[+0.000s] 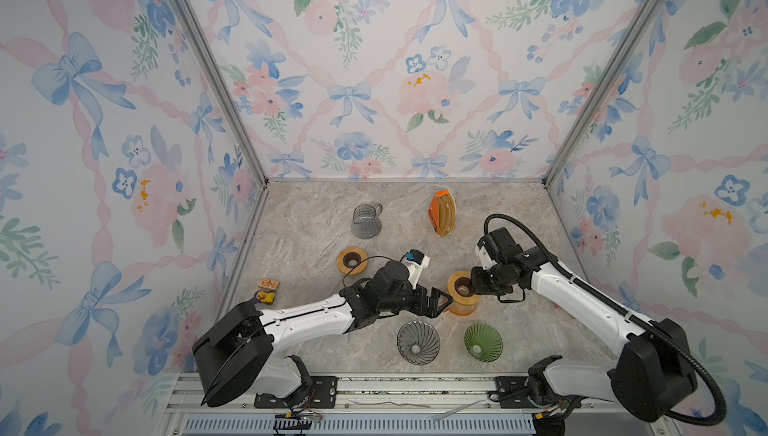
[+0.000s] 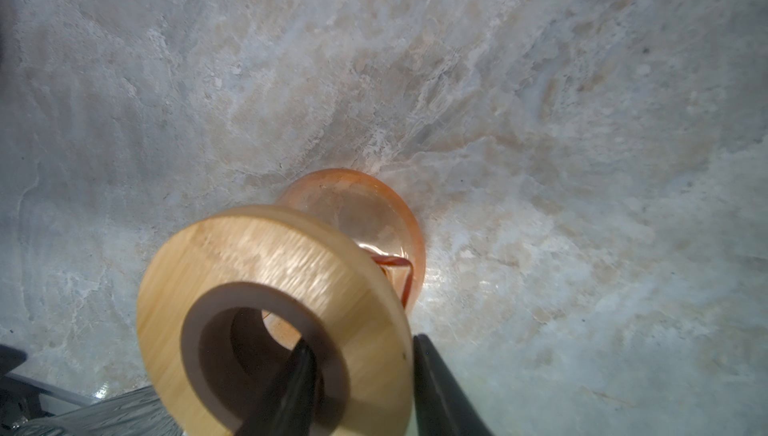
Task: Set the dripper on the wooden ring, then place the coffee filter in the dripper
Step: 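Lower the wooden stand onto the orange server's mouth and open the right gripper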
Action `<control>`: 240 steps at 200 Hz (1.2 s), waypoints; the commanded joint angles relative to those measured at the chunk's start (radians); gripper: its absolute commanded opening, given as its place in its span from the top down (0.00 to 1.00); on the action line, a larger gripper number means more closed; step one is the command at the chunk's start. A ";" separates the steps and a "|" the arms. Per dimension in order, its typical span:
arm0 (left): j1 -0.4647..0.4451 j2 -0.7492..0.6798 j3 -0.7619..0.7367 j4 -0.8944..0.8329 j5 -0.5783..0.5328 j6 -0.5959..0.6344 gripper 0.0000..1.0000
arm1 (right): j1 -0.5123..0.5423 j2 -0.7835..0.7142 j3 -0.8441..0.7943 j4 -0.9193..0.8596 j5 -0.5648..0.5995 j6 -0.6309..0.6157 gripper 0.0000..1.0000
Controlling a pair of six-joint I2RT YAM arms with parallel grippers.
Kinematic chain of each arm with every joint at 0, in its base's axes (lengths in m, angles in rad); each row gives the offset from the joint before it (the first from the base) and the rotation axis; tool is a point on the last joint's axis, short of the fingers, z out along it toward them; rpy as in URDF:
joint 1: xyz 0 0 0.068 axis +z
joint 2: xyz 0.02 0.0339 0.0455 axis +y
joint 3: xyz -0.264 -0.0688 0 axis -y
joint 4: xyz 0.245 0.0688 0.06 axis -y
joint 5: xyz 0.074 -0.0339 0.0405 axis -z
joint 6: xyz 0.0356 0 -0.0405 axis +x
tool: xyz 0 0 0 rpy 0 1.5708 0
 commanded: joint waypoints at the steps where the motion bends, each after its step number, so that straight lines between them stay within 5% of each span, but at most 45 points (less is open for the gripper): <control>1: -0.004 0.014 0.027 -0.021 0.005 0.031 0.02 | 0.008 -0.010 -0.014 0.003 0.016 0.011 0.56; 240: -0.003 -0.064 0.043 -0.069 -0.062 0.047 0.02 | 0.008 -0.145 -0.020 -0.020 0.035 0.023 0.39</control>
